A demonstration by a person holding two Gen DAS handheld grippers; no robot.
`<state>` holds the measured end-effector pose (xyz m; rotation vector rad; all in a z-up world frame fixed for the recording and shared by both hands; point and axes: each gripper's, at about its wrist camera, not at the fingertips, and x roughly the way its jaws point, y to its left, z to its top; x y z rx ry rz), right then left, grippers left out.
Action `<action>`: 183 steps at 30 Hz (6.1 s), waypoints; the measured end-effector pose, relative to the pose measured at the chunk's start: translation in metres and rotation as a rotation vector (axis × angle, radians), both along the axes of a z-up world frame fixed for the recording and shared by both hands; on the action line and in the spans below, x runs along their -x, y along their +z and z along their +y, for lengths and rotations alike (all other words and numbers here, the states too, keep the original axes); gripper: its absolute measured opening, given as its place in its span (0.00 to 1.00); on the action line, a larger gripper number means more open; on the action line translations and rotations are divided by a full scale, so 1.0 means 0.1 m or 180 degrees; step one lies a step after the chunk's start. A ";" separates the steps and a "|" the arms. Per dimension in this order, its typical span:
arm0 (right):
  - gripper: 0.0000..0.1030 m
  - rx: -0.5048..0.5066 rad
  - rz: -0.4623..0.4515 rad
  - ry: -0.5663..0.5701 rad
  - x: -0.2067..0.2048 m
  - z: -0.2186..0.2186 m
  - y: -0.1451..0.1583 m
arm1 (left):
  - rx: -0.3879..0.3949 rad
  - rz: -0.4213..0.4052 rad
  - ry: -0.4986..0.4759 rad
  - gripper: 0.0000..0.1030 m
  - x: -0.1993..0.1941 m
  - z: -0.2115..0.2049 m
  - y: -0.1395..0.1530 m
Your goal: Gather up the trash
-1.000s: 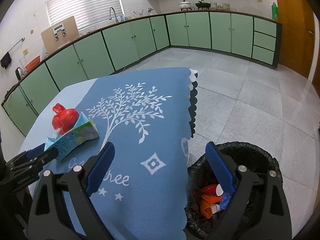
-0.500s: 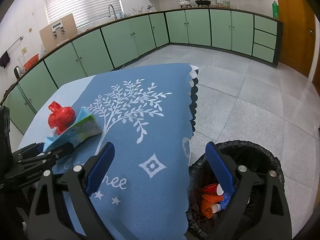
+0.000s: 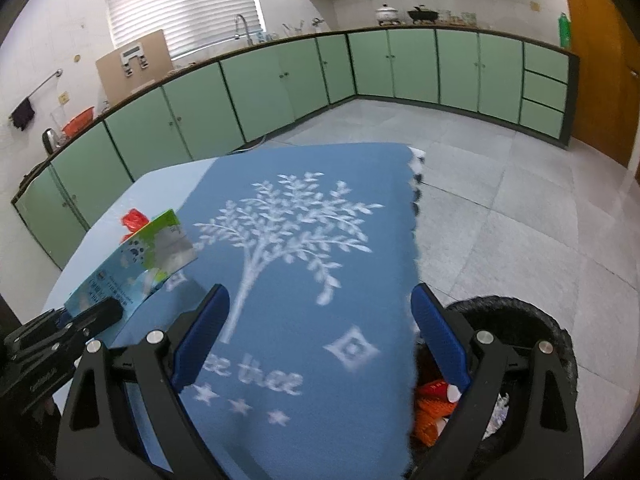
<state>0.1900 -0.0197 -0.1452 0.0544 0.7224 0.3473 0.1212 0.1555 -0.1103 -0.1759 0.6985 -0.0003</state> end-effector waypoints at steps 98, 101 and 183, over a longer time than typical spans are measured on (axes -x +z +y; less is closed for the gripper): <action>0.44 0.0187 0.0202 -0.1086 0.37 -2.45 -0.49 | -0.0136 0.0131 -0.1370 0.34 -0.67 -2.79 -0.20; 0.53 0.0191 0.0244 -0.1126 0.31 -2.49 -0.53 | -0.0113 0.0134 -0.1379 0.48 -0.72 -2.78 -0.21; 0.95 0.0009 -0.0557 -0.0373 1.90 -1.58 1.15 | -0.0162 -0.0605 -0.0831 0.93 1.02 -1.67 1.27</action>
